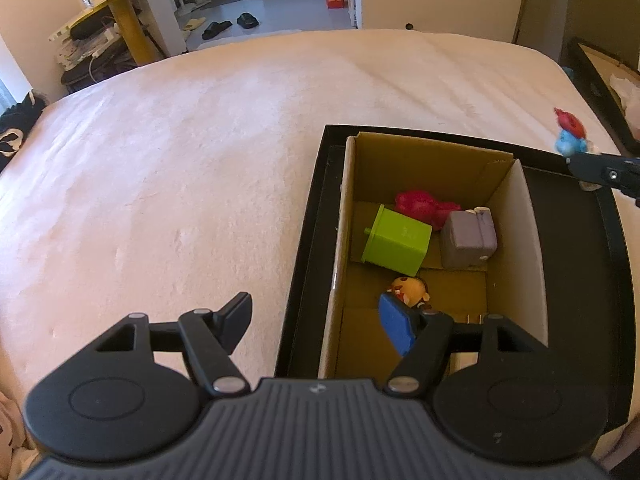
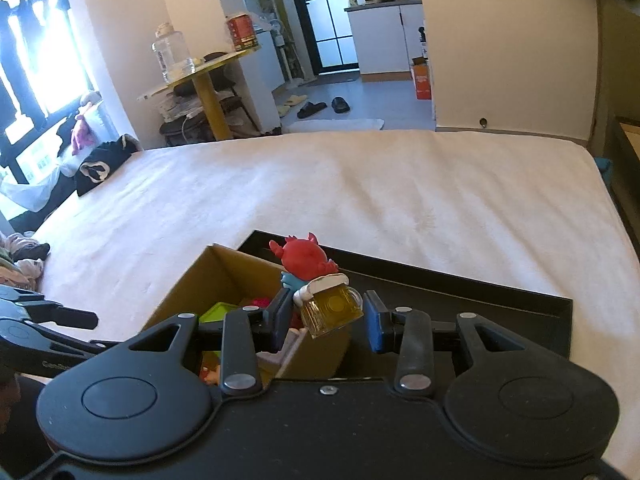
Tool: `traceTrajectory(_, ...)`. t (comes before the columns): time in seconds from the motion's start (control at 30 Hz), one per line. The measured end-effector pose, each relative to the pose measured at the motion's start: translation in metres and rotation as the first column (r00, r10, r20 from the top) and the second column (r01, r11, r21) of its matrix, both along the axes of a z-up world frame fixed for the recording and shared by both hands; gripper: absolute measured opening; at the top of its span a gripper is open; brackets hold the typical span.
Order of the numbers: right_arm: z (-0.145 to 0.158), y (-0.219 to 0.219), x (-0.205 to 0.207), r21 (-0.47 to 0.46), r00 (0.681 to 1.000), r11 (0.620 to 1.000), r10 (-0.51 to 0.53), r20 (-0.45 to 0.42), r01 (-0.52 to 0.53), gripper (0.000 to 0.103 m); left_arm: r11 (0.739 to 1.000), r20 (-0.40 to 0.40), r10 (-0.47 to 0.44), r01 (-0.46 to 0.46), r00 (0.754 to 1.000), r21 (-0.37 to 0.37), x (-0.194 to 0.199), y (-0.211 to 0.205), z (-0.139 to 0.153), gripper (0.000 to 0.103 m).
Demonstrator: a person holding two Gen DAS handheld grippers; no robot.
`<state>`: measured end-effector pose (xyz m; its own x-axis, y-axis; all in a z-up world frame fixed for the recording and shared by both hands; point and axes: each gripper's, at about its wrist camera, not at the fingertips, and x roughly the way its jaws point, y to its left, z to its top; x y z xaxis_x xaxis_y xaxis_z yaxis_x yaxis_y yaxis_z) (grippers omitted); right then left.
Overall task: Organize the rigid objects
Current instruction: 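Carry the crab figure into the box and release it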
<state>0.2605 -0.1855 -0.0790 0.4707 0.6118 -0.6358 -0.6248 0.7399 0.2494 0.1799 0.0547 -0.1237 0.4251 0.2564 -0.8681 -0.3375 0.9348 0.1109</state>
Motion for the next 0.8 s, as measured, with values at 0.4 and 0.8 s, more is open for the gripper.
traceTrajectory(0.4, -0.010, 0.056, -0.035, -0.093, 0.993, 0.989, 0.117, 0.007, -0.116, 0.037, 0.996, 0.038, -0.023, 0.026, 0.999, -0.081, -0.007, 0.014, -0.009, 0.065)
traceTrajectory(0.8, -0.032, 0.086, -0.056, -0.279, 0.977, 0.941, 0.210, 0.033, -0.193, 0.038, 0.981, 0.043, -0.035, 0.043, 0.998, -0.187, -0.015, 0.026, -0.033, 0.033)
